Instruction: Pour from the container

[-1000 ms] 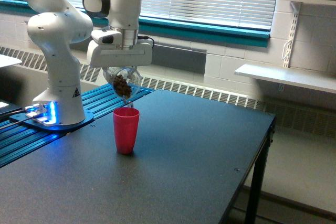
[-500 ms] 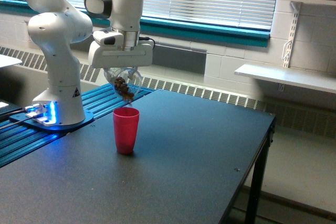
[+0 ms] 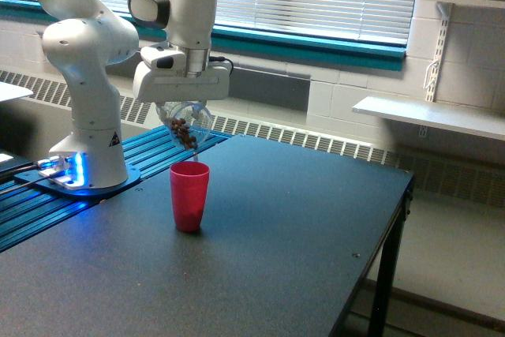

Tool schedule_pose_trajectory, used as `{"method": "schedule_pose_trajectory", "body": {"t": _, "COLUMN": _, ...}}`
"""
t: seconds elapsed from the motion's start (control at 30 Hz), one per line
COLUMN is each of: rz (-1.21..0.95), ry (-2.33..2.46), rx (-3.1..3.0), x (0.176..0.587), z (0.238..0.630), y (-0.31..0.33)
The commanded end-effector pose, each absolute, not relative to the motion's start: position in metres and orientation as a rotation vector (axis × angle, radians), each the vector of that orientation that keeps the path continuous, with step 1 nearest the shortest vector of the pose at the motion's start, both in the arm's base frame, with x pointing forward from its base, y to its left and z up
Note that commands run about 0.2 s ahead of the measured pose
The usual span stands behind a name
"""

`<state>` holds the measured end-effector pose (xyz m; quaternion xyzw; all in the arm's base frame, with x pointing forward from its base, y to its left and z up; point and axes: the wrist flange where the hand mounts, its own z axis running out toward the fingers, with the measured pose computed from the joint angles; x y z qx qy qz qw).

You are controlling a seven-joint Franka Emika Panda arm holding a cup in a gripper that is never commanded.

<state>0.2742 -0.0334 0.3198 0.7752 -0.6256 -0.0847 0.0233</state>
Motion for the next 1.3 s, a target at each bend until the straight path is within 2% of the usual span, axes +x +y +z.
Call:
{"method": "schedule_pose_trajectory", "body": {"t": 0.03, "rz": -0.335, "ry": -1.928, "rx": 2.355, "x": 0.2618, "z": 0.3059, "y": -0.0272}}
{"method": "schedule_pose_trajectory", "body": {"t": 0.77, "rz": -0.380, "ry": -1.921, "rx": 2.325, "x": 0.2574, "z": 0.3038, "y": -0.0246}}
{"method": "schedule_pose_trajectory", "body": {"t": 1.3, "rz": -0.333, "ry": -1.933, "rx": 2.336, "x": 0.2629, "z": 0.3025, "y": -0.0246}}
